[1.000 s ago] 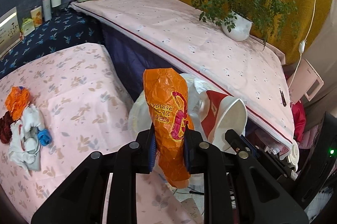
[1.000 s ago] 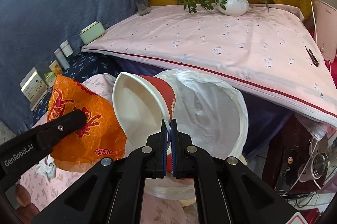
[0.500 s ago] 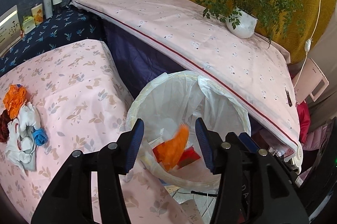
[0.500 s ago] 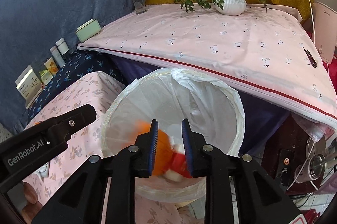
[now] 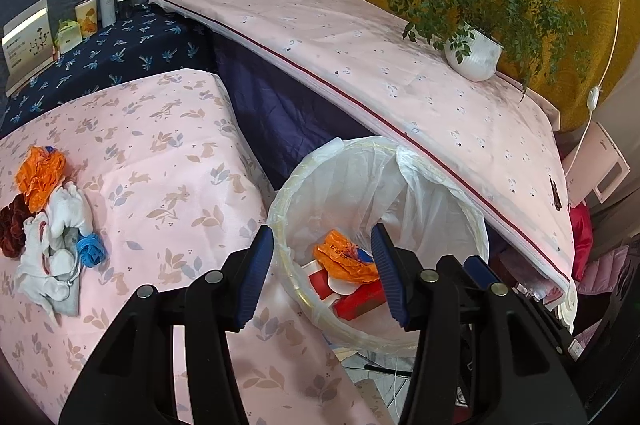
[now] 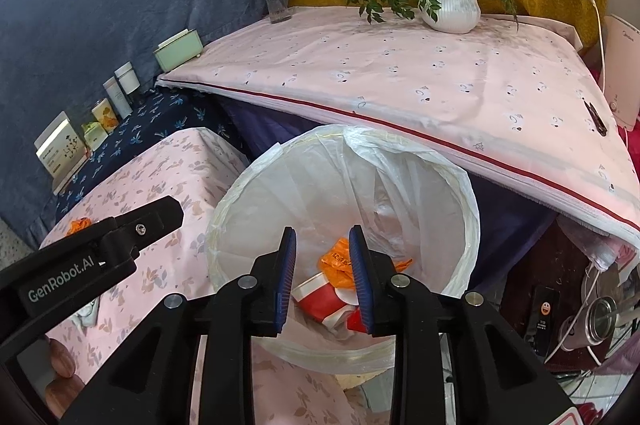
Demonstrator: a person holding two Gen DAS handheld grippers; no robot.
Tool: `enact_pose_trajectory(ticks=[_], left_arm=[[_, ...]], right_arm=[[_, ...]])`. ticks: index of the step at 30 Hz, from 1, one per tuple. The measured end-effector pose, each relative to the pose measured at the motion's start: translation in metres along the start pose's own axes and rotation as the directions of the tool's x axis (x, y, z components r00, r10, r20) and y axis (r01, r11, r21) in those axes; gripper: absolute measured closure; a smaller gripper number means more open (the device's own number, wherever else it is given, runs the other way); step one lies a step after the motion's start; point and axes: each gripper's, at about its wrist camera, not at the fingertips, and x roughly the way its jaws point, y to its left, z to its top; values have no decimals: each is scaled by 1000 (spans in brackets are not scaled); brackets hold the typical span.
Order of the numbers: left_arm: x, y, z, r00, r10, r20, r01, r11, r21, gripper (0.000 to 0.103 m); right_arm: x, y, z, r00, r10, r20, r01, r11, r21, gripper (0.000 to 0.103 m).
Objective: Collect trash
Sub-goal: 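Lift both open tools away from the bin toward the remaining items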
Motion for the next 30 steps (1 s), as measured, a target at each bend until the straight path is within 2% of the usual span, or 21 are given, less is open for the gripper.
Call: enact_pose_trajectory(ticks=[6, 10, 17, 24, 28, 30], left_arm=[[-5, 11, -1, 1000, 18, 9, -17, 1000, -23, 55], [-12, 24, -5, 999, 47, 26, -46, 998, -43, 47], [-24, 55, -9, 994, 99, 40, -95, 992, -86, 45], [-40, 99, -17, 983, 178, 56, -167, 973, -156, 34], [-48, 129, -23, 975, 217, 51, -202, 957, -208, 33], [-51, 142, -27, 969, 242, 51, -226, 949, -221, 33]], right_arm=[[-4, 9, 0, 1000, 8, 5, -8, 1000, -15, 69], [-5, 17, -1, 1000, 16, 4, -16, 999, -31, 68], [-5, 42, -4, 999, 45, -3, -45, 996, -77, 68], [-6, 74, -9, 997, 79, -15, -80, 988, -131, 68], [-5, 96, -14, 994, 102, -29, -105, 981, -160, 67], [-5, 109, -17, 993, 113, -35, -118, 977, -180, 62]])
